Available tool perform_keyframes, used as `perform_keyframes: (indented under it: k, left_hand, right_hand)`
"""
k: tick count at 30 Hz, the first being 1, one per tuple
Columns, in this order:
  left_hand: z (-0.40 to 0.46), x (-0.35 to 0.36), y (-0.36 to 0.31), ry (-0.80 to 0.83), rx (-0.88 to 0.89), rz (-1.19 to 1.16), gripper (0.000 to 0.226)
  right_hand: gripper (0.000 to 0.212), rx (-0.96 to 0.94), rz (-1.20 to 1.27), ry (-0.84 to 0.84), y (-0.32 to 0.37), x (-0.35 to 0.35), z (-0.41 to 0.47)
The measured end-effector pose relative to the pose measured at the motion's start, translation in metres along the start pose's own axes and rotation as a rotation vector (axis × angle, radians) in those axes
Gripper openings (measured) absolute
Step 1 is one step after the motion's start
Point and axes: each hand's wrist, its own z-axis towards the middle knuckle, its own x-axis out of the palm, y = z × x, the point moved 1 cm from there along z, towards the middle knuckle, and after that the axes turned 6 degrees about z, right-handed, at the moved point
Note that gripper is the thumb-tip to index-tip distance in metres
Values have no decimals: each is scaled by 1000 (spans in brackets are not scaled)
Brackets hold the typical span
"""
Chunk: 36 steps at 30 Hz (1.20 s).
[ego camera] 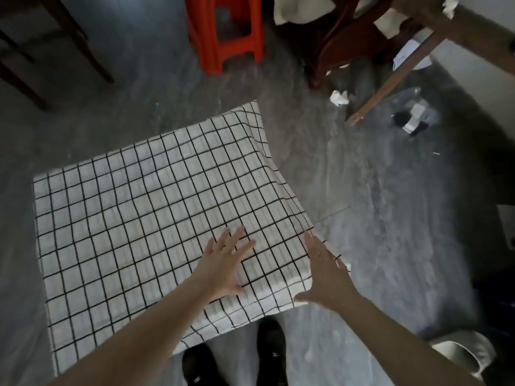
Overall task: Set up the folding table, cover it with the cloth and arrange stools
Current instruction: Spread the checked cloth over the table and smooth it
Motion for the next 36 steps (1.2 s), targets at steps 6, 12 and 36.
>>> perform_keyframes:
  k: [6,12,36]
  left_hand:
    - [19,12,-15,-32,-4,-40,124]
    - [20,8,-18,-52,84,17,120]
    - [41,-8,11,-283,169,-26,85]
  right_hand:
    - [133,11,85,-60,-28,25,7]
    - [84,104,65,-164,-31,24,19]
    - [52,163,766,-170,40,-4,68]
